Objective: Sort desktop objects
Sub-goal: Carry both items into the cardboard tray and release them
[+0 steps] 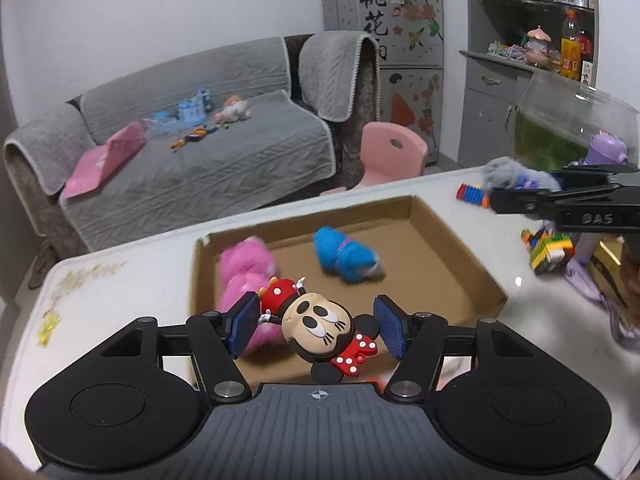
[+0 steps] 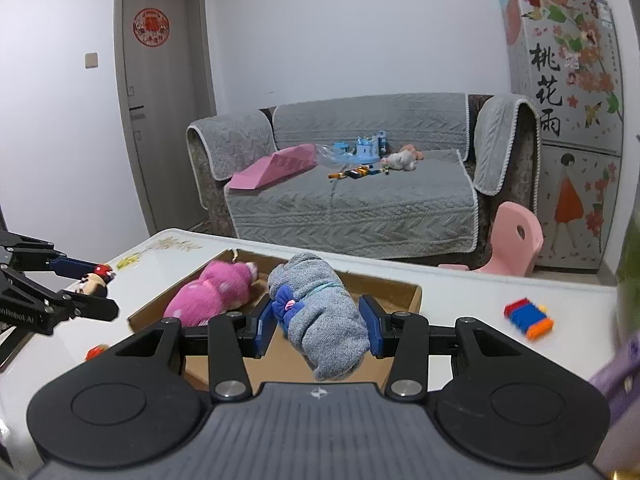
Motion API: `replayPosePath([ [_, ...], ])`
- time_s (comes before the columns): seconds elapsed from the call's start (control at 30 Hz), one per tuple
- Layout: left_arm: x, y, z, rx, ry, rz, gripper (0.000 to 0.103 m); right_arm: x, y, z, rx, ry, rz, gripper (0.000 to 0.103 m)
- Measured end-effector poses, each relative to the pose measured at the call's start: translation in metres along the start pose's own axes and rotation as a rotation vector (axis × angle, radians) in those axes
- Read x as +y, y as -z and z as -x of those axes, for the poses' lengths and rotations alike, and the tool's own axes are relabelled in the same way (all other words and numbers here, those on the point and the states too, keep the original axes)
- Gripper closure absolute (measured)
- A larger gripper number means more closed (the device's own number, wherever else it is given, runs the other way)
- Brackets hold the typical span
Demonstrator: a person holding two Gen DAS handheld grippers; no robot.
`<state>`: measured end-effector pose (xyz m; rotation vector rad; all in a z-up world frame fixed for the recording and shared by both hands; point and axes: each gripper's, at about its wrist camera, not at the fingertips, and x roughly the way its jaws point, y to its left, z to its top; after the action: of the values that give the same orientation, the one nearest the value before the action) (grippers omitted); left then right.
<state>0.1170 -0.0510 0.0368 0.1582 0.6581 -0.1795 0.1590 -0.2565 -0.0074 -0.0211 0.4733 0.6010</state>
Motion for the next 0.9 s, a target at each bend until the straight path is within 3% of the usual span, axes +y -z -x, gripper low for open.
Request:
replayPosePath([
  [0.2,-0.016,-0.017,-0.052,0.037,0.006,-0.014,0.035,-0.007,-0.004,-0.035,0.06,0.017,0.021,0.062],
  [0.43,-0.015,-0.008,-0.114,0.158,0.01,-0.007,0.035,-0.008,0.01,-0.073,0.152,0.028,0.02,0.062],
  [0.83,-0.021,0.02,-0.154,0.293,0.046,0.016,0.034,-0.001,0.043,-0.092,0.287,0.072,0.071,0.062],
  [0.9,-0.021,0.024,-0.151,0.281,0.043,0.022,0.034,0.004,0.047,-0.088,0.29,0.065,0.101,0.061],
])
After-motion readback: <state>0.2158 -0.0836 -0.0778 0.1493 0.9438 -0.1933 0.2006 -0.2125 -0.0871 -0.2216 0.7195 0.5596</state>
